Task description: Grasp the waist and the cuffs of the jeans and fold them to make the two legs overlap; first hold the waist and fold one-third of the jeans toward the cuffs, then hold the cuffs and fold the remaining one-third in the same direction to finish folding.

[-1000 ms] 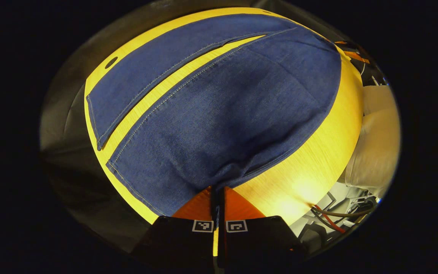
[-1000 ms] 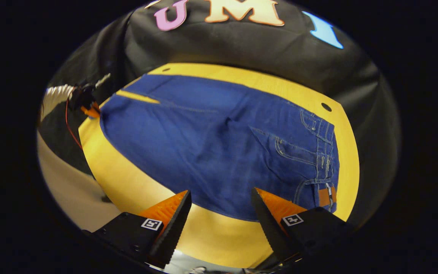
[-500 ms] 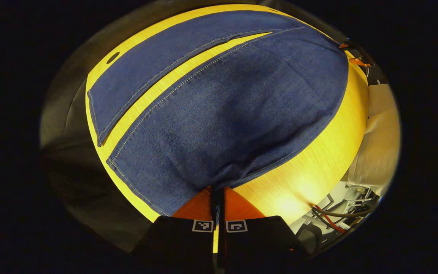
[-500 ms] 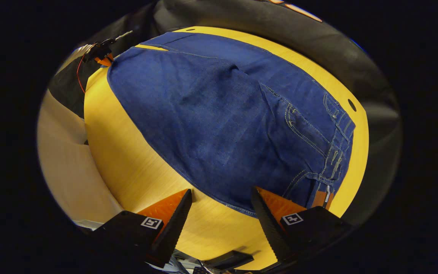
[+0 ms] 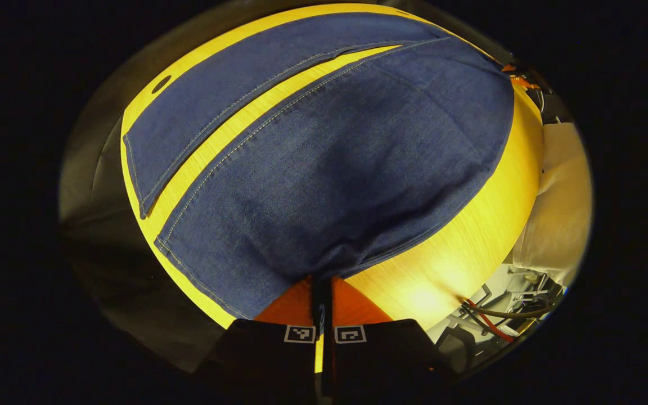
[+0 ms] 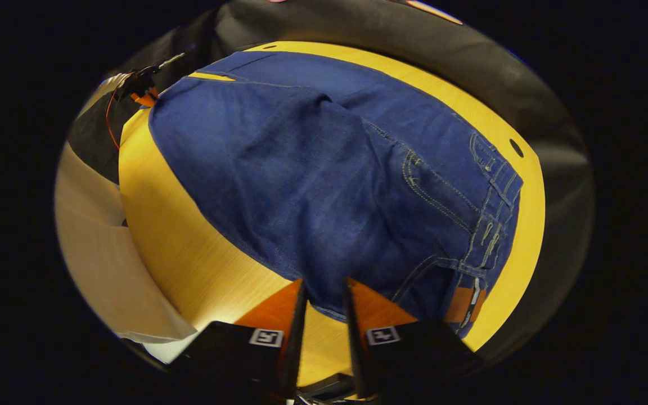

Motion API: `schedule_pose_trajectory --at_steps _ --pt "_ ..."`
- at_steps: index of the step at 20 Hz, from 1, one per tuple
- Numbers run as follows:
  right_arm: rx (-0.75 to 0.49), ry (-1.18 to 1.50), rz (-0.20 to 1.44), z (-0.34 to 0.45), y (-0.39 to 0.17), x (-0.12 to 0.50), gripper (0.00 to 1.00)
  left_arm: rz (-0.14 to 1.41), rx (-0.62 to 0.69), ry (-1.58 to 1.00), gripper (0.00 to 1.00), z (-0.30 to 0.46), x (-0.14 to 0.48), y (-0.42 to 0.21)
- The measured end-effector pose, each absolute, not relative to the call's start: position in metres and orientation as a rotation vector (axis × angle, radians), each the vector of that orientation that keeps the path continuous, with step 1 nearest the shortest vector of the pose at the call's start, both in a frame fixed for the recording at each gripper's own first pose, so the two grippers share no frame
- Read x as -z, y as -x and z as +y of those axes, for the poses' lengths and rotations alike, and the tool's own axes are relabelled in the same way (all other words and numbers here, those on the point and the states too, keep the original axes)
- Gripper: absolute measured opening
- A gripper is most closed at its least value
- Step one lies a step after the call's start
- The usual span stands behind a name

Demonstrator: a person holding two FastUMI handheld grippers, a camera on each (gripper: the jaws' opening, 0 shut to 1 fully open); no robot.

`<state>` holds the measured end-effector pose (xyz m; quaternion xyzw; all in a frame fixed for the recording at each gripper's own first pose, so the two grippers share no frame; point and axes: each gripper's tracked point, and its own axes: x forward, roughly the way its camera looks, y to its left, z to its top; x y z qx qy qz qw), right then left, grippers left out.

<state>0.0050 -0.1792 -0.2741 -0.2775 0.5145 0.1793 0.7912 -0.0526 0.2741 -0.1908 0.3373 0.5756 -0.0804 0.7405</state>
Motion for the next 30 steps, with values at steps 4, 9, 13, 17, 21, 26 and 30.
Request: schedule_pose_trajectory --at_steps 4,9,13,17,21,26,30 --pt "-0.350 0.584 1.132 -0.177 -0.001 0.272 0.17 1.258 0.172 -0.723 0.00 0.273 0.190 0.052" --pt "-0.263 0.556 1.141 -0.180 -0.003 0.273 0.03 1.195 0.137 -0.681 0.00 0.272 0.190 0.051" --pt "-0.160 0.583 1.117 -0.180 -0.003 0.271 0.03 1.099 0.088 -0.660 0.00 0.269 0.188 0.048" --pt "-0.085 0.558 1.041 -0.175 -0.007 0.253 0.03 0.980 0.004 -0.565 0.00 0.262 0.170 0.050" --pt "-0.028 0.517 0.942 -0.164 -0.026 0.210 0.03 0.901 -0.081 -0.549 0.00 0.254 0.129 0.048" --pt "-0.013 0.545 0.818 -0.151 -0.077 0.156 0.01 0.801 -0.170 -0.545 0.00 0.226 0.065 0.026" --pt "0.005 0.530 0.773 -0.147 -0.113 0.130 0.02 0.730 -0.243 -0.476 0.00 0.213 0.016 -0.002"
